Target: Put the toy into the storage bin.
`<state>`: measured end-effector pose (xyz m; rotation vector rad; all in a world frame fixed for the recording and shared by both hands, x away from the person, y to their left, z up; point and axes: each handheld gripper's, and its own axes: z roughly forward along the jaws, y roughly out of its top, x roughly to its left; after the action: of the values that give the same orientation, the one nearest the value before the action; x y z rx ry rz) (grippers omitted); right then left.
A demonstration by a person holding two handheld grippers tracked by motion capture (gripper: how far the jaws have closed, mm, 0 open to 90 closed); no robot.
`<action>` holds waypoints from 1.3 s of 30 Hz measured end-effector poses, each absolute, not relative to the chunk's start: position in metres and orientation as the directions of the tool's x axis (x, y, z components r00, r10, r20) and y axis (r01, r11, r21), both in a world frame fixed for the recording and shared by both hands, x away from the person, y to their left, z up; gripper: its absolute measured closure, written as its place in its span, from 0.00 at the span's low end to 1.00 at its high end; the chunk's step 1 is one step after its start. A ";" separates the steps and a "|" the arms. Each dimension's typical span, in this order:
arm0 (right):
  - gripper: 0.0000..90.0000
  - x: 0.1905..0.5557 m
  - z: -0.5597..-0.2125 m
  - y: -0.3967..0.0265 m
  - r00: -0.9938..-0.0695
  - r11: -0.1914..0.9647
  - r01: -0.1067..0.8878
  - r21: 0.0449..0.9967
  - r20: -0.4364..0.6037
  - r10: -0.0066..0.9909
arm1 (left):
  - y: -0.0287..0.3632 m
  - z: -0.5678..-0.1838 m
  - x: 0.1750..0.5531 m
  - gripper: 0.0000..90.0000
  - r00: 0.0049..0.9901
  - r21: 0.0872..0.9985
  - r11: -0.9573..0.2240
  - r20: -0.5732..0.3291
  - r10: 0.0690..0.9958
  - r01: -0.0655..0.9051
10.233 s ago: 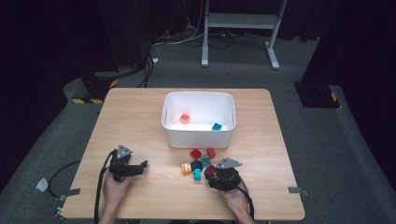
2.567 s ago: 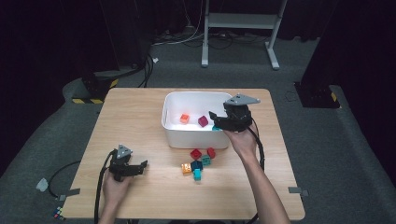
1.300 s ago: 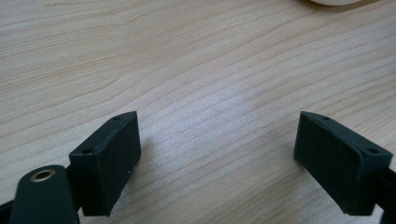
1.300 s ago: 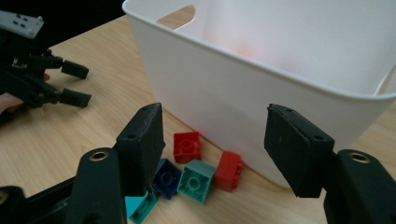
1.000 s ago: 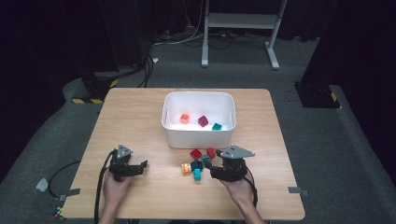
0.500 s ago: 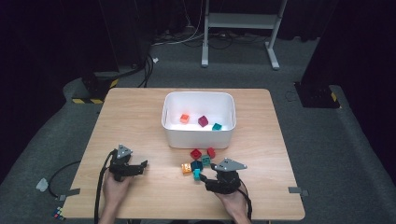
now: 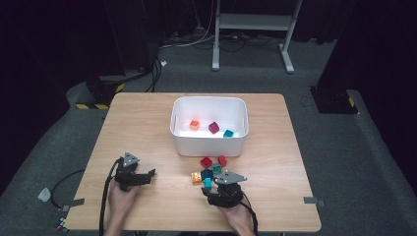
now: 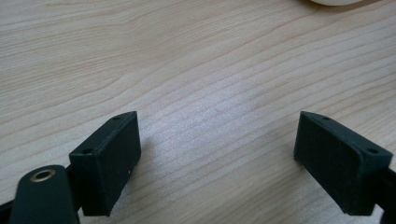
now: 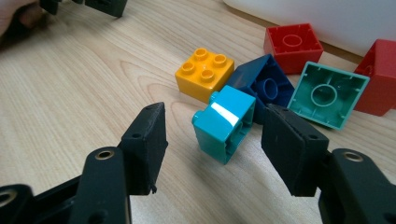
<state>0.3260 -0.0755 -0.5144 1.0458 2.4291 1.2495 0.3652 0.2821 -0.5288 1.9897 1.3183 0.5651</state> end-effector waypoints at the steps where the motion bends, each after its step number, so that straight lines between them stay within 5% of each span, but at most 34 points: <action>1: 0.47 0.326 -0.515 -0.075 -0.720 0.383 0.499 0.777 0.126 0.682 | 0.282 -0.529 0.365 0.16 0.394 0.735 -0.260 -0.010 0.919 0.626; 39: 0.78 0.321 -0.522 -0.079 -0.721 0.401 0.486 0.777 0.097 0.686 | 0.282 -0.529 0.365 0.16 0.394 0.735 -0.261 -0.010 0.919 0.626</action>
<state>0.3210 -0.0791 -0.5216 1.0336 2.4200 1.2205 0.3652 0.2821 -0.5288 1.9903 1.3178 0.5652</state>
